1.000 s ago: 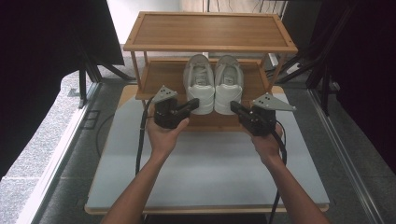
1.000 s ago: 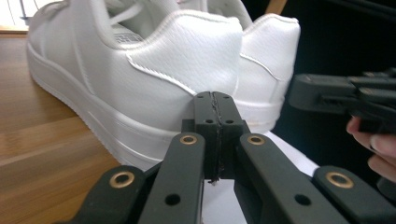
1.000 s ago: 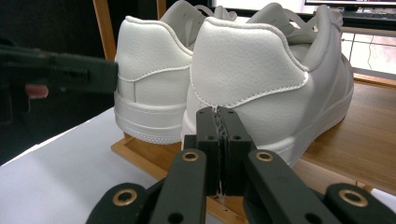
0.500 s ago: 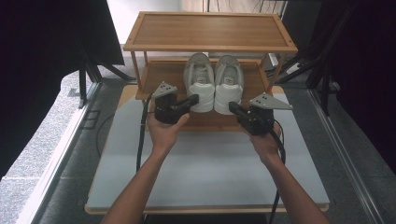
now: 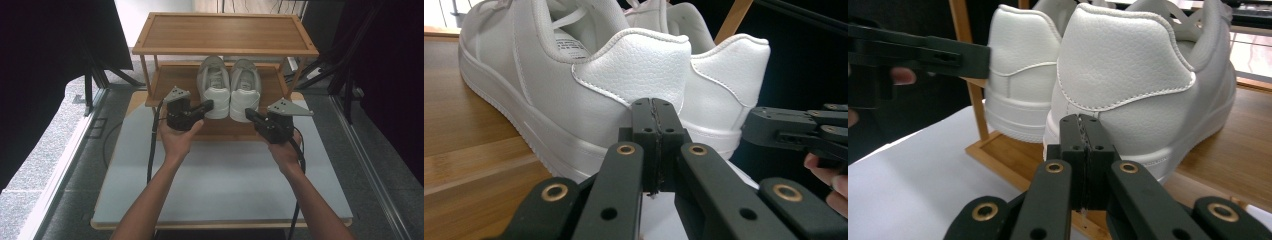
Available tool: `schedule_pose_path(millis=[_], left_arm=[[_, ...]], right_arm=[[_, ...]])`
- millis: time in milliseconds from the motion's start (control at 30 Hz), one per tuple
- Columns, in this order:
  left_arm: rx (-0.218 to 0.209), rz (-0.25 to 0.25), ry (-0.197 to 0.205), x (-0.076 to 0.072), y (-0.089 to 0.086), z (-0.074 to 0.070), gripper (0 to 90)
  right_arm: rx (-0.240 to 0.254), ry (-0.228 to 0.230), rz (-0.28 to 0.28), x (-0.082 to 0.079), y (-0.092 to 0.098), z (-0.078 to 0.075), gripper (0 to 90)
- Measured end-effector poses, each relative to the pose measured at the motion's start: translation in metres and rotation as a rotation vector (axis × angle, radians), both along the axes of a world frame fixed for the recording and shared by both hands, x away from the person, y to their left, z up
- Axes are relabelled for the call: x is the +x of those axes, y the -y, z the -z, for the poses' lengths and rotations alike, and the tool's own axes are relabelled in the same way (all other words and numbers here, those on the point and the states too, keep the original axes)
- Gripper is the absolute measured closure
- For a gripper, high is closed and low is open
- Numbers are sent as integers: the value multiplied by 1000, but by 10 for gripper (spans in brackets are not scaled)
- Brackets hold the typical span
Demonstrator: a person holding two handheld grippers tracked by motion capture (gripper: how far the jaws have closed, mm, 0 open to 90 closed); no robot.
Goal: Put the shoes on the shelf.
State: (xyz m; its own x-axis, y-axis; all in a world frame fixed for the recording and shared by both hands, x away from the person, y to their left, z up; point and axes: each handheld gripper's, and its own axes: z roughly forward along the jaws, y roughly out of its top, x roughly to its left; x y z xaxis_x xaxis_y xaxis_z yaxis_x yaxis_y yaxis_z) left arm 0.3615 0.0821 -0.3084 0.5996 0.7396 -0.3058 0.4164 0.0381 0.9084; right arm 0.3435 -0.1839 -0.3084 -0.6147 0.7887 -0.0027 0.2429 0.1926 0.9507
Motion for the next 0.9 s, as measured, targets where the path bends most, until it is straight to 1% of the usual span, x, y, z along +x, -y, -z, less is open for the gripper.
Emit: schedule_pose_path(millis=[100, 167, 233, 300, 400, 467, 500, 533, 633, 733, 833, 900], left_arm=[[-3, 0, -2, 0, 0, 0, 900], [-4, 0, -1, 0, 0, 0, 900], [-4, 1, 0, 1, 0, 0, 900], [-3, -1, 2, 1, 1, 0, 900], [-1, -11, 3, 1, 3, -1, 900], [12, -18, 4, 3, 4, -2, 900], [5, -17, 5, 3, 4, -3, 900], [-4, -16, 4, 4, 4, -3, 900], [-6, -13, 4, 4, 3, -4, 900], [-7, -13, 4, 3, 3, -2, 900], [-19, -17, 10, 2, 2, 0, 900], [-28, -19, 5, 2, 3, 0, 900]], right_arm=[[16, -5, 0, 5, 1, 1, 892], [17, -3, 4, 8, 1, 2, 892], [36, -9, 1, 10, 1, 3, 892], [39, -7, 2, 10, 1, 3, 892], [51, -17, 0, 11, 2, 3, 892], [50, -26, -5, 11, 3, 3, 892], [56, -33, -7, 11, 4, 3, 892], [55, -35, -6, 11, 4, 3, 892], [57, -44, -9, 12, 4, 5, 892], [52, -42, -13, 12, 4, 5, 892], [42, -35, -13, 12, 3, 5, 892], [31, -30, -11, 13, 3, 5, 893]])
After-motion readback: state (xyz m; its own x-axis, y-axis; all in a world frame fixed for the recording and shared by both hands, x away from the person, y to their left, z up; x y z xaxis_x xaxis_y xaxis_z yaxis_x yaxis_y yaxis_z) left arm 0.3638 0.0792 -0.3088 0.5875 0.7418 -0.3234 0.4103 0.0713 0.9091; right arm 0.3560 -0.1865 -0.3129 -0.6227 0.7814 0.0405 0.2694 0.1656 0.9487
